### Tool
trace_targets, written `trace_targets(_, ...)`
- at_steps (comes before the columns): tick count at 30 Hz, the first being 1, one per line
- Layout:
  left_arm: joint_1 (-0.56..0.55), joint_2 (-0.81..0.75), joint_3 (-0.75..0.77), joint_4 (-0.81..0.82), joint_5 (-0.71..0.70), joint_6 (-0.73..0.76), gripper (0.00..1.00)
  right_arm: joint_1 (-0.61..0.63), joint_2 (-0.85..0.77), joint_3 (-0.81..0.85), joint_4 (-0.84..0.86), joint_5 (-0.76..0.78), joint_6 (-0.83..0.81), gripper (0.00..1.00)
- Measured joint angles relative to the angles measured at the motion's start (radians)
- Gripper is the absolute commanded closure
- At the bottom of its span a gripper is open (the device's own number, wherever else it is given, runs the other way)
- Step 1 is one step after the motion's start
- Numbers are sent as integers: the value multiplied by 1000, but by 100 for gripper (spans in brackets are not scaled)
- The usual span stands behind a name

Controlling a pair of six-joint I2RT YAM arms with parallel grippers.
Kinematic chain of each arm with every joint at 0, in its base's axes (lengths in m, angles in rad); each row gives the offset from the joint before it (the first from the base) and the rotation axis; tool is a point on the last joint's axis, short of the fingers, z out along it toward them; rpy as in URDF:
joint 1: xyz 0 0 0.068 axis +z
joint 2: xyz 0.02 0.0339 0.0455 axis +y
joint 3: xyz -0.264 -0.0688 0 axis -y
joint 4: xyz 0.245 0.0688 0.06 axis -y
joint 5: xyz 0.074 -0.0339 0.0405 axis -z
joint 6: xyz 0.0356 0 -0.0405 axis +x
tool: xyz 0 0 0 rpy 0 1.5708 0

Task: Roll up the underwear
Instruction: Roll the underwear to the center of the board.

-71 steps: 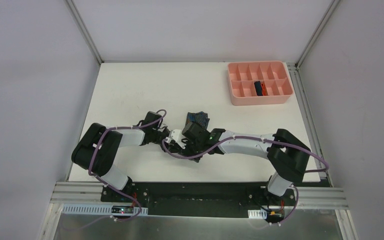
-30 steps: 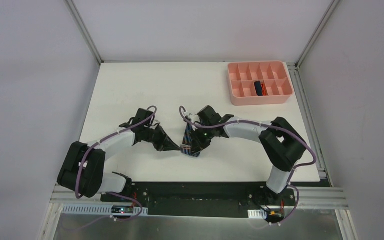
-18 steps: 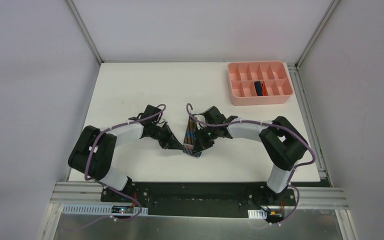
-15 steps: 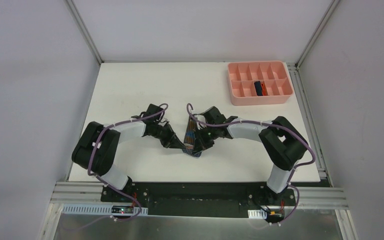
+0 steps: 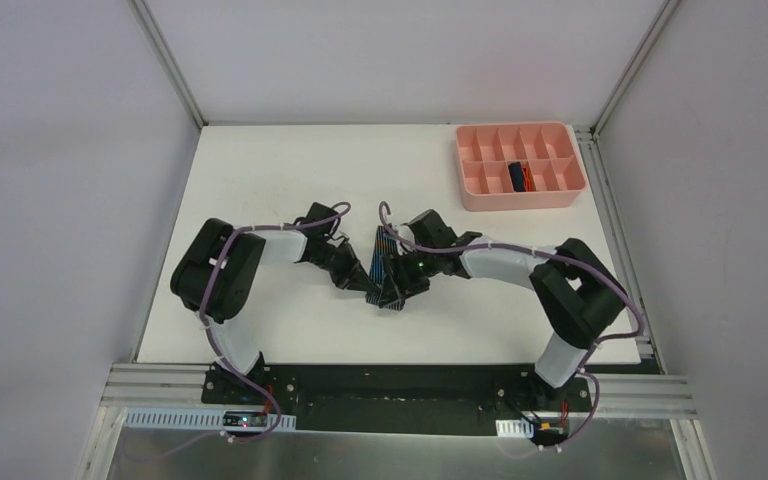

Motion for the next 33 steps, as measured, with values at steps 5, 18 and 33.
trace_targets(5, 0, 31, 27, 11, 18, 33, 100, 1, -120, -13, -28, 89, -5, 26)
trace_targets(18, 0, 83, 68, 39, 52, 82, 100, 215, -330, 33, -161, 591, -189, 50)
trace_targets(33, 0, 95, 74, 53, 68, 98, 100, 378, -90, 200, -318, 779, -330, 46)
